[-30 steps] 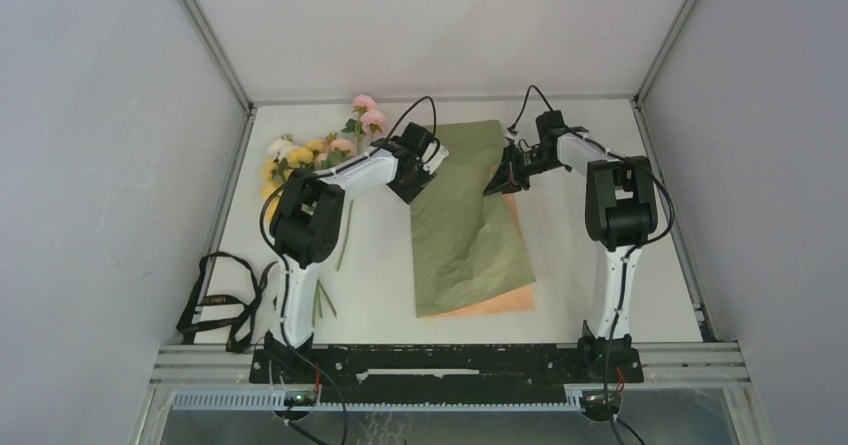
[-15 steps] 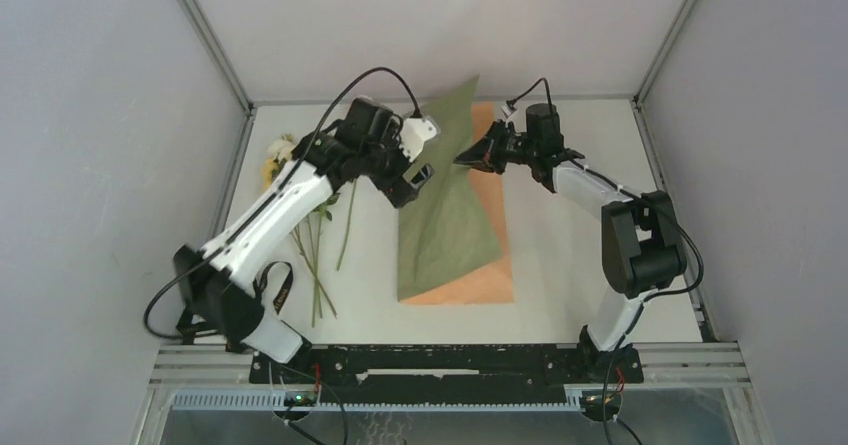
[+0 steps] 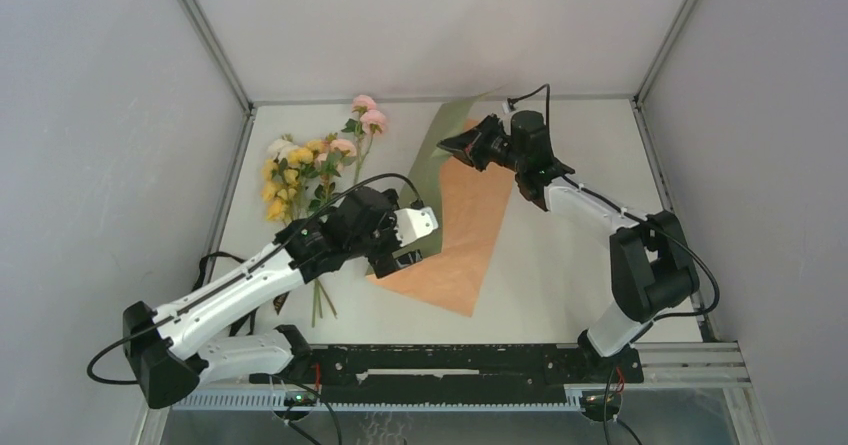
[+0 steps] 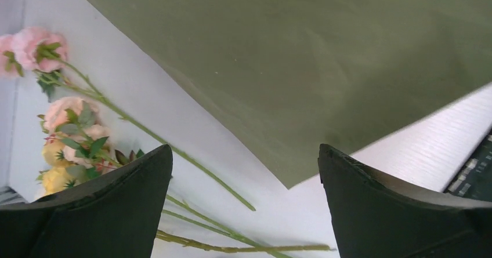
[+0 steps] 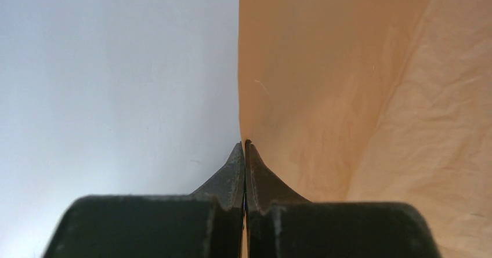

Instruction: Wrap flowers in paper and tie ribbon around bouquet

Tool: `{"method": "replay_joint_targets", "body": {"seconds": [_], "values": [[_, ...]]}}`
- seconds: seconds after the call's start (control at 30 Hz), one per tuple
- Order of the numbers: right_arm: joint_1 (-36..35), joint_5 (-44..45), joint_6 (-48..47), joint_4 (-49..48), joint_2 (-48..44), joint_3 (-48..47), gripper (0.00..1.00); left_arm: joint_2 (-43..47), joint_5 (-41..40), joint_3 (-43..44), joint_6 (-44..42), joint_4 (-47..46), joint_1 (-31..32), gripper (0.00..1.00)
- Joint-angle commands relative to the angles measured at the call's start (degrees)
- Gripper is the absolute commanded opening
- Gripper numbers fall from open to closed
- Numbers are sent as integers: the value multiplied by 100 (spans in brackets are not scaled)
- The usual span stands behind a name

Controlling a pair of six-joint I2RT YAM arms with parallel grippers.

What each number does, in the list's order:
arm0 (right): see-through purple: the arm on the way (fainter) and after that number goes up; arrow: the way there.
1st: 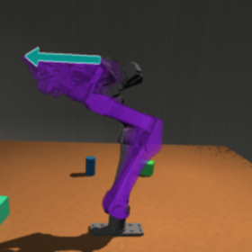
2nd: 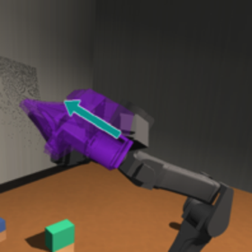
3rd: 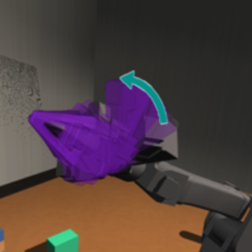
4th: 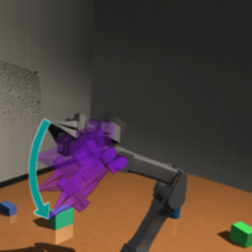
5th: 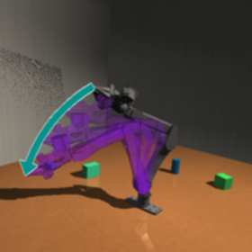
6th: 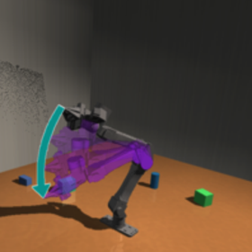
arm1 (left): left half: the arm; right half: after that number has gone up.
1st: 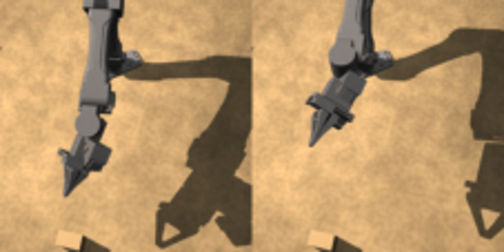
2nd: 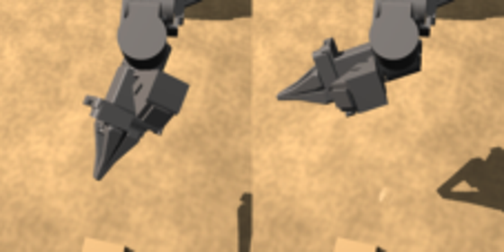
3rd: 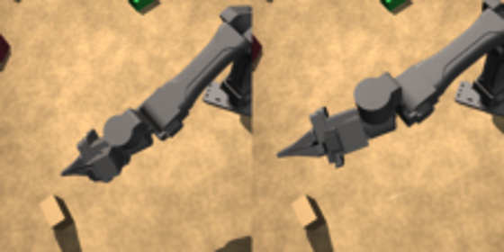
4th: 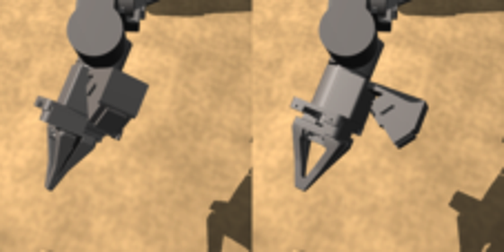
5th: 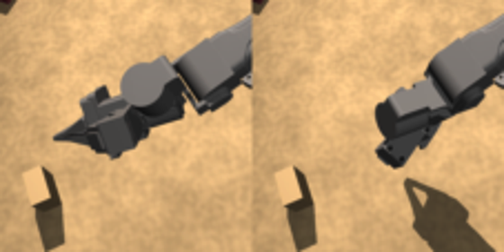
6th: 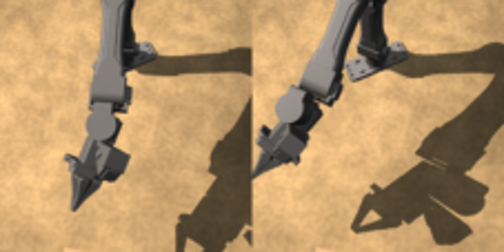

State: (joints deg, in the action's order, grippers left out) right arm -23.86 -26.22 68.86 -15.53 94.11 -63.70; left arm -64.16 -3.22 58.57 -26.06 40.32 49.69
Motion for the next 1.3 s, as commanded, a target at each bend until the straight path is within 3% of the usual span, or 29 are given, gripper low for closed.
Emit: {"method": "replay_joint_targets", "body": {"seconds": [0.0, 0.23, 0.47, 0.53, 0.7, 0.73, 0.77, 0.87, 0.9, 0.93, 0.97, 1.07, 1.13, 1.27], "values": [[-120, 506, 113, -79, -387, -70, 0, 355, -363, -647, -371, -1397, -21, 100], [-203, 757, 111, 15, -456, -72, 0, 636, 760, -1039, -288, -1456, -15, 100], [-201, 1092, 7, 129, -633, -72, 0, 659, 784, -1225, -285, -1659, -12, 100], [-191, 1082, -16, 112, -650, -72, 0, 611, 428, -1334, -242, -1947, -10, 100], [-197, 935, -150, 237, -670, -72, 0, 210, -1416, -1271, 6, -3083, -106, 99], [-190, 904, -211, 261, -678, -72, 0, 61, -1464, -1156, 214, -3109, -248, 95], [-197, 869, -290, 281, -689, -72, 0, -30, -1397, -1028, 427, -3079, -386, 82], [-166, 709, -716, 412, -775, -72, 0, -217, -759, -726, 1159, -2878, -933, 27], [-140, 638, -926, 498, -810, -72, 0, -241, -526, -685, 1365, -2851, -1104, 14], [-69, 557, -1132, 621, -847, -72, 1, -253, -298, -678, 1521, -2853, -1257, 10], [17, 471, -1355, 806, -895, -85, 9, -260, -31, -674, 1679, -2856, -1417, 8], [315, 479, -2151, 1718, -1149, -99, 42, -279, 837, -671, 2300, -2951, -1957, 4], [526, 793, -2735, 2341, -1401, -99, 55, -344, 1429, -671, 2988, -3171, -2518, 2], [938, 1383, -3633, 3346, -1877, -90, 64, -919, 2692, -702, 4780, -3948, -3899, 0]]}}
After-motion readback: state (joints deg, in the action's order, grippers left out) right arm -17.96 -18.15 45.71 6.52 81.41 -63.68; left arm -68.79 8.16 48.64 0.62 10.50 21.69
